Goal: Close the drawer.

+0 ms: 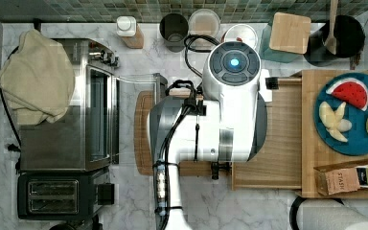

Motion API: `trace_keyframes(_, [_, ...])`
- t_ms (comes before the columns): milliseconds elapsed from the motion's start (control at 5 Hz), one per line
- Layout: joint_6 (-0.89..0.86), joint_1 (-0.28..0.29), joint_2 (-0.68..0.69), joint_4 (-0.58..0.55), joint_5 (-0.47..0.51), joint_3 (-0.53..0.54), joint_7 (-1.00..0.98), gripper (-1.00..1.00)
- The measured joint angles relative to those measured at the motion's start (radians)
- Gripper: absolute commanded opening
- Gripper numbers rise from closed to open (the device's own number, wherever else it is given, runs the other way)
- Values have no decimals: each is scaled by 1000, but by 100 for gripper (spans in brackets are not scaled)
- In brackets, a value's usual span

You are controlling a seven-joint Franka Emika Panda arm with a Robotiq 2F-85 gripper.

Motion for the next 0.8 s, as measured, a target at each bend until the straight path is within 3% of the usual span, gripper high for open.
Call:
trace_keyframes(400, [8,-4,17,-15,-1,0,0,-100])
trace_keyframes(800, [177,-6,-26,-148,-30,18,-221,-100])
